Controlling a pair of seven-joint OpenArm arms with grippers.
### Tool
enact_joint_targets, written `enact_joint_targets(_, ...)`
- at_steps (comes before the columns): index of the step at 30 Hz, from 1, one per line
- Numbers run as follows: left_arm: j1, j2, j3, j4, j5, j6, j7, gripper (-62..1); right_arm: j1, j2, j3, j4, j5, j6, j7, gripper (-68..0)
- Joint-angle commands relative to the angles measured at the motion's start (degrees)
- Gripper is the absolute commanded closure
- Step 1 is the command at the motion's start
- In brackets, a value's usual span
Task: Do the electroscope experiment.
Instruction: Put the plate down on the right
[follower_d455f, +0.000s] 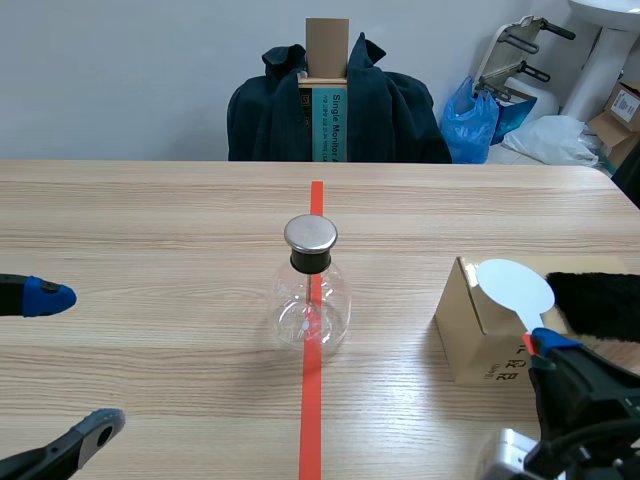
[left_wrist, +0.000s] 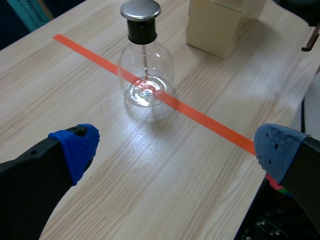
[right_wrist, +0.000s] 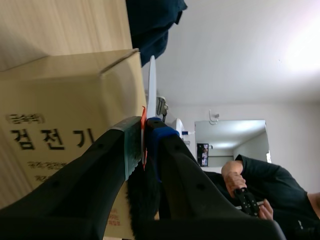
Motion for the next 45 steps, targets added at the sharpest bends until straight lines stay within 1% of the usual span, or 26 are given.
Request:
enact_joint_targets(1, -0.3, 0.6, 0.0, 0.5, -0.6, 0.4, -1.3, -62.3, 0.6, 0.3, 0.3, 1.4, 0.1, -3.5, 0.0, -0.6)
enact_joint_targets(5, -0.3, 1.3, 0.0, 0.5, -0.6, 2.7, -1.4, -62.3, 0.6, 0.2, 0.3, 0.6, 0.0, -3.5, -0.5, -0.6)
enact_joint_targets(10, -0.3, 1.3, 0.0, 0.5, -0.5, 2.7, -1.4, -62.3, 1.0, 0.0, 0.3, -2.2, -0.9, -3.5, 0.7, -0.6)
enact_joint_targets(17, -0.3, 1.3, 0.0, 0.5, -0.5, 2.7, -1.2, -62.3, 3.7, -0.1, 0.3, -6.5, -1.3, -3.5, 1.1, -0.6)
enact_joint_targets(22, -0.3, 1.3, 0.0, 0.5, -0.5, 2.7, -1.2, -62.3, 3.7, -0.1, 0.3, -6.6, -1.9, -3.5, 2.0, -0.6)
enact_joint_targets(38, -0.3, 1.2, 0.0, 0.5, -0.5, 2.7, -0.7, -62.3, 4.3, -0.3, 0.3, -6.6, -2.5, -3.5, 1.5, -1.8)
enact_joint_targets(39, -0.3, 1.2, 0.0, 0.5, -0.5, 2.7, -0.7, -62.3, 4.3, -0.3, 0.3, -6.6, -2.5, -3.5, 1.5, -3.8)
enact_joint_targets(40, -0.3, 1.2, 0.0, 0.5, -0.5, 2.7, -0.7, -62.3, 4.3, -0.3, 0.3, -6.6, -2.5, -3.5, 1.5, -8.2)
enact_joint_targets(41, -0.3, 1.2, 0.0, 0.5, -0.5, 2.7, -0.7, -62.3, 4.3, -0.3, 0.3, -6.6, -2.5, -3.5, 1.3, -14.4)
enact_joint_targets(45, -0.3, 1.2, 0.0, 0.5, -0.5, 2.7, 0.4, -62.3, 4.4, -0.3, 0.3, -6.6, -2.5, -3.5, 0.9, -47.6)
